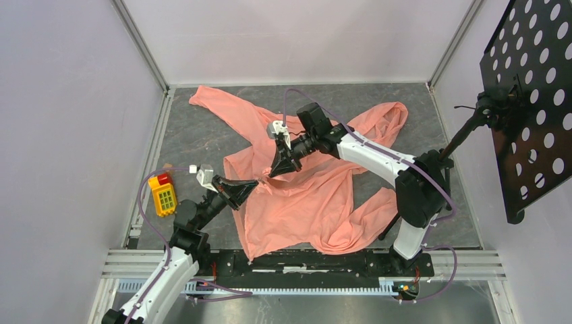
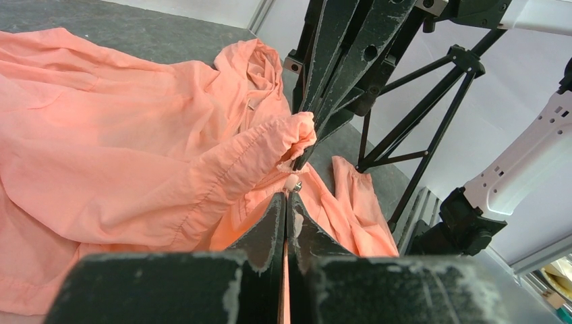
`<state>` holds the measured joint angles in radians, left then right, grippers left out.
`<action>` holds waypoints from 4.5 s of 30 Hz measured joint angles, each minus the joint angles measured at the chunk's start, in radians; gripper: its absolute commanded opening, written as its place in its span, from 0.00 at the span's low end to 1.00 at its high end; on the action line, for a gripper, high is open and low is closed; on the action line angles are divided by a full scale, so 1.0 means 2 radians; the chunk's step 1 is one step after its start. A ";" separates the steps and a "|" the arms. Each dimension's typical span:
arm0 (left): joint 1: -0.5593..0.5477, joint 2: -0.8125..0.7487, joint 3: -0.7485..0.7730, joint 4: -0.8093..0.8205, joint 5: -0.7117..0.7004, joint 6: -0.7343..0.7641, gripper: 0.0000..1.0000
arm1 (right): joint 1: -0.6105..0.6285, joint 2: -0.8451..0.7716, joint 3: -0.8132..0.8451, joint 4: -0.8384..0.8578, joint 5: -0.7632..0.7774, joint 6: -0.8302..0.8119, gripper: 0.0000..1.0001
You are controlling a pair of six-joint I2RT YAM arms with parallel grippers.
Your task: Zip up the jacket
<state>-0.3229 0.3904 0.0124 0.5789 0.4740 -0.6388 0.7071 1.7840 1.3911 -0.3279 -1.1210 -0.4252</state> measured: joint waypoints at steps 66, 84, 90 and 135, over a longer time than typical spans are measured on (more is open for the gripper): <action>0.000 -0.023 0.000 -0.014 -0.009 0.000 0.02 | -0.001 0.005 0.002 0.008 -0.026 0.010 0.00; 0.000 -0.014 0.000 -0.015 -0.013 0.000 0.02 | 0.008 0.005 0.001 0.010 -0.027 0.010 0.00; 0.000 -0.004 0.000 -0.011 -0.012 0.000 0.02 | 0.009 0.005 0.001 0.010 -0.026 0.010 0.00; 0.000 0.017 0.000 0.013 0.002 0.000 0.02 | 0.011 0.057 0.075 -0.029 -0.028 0.030 0.00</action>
<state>-0.3229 0.4252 0.0124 0.6052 0.4786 -0.6388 0.7300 1.8984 1.5417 -0.3855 -1.1763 -0.3660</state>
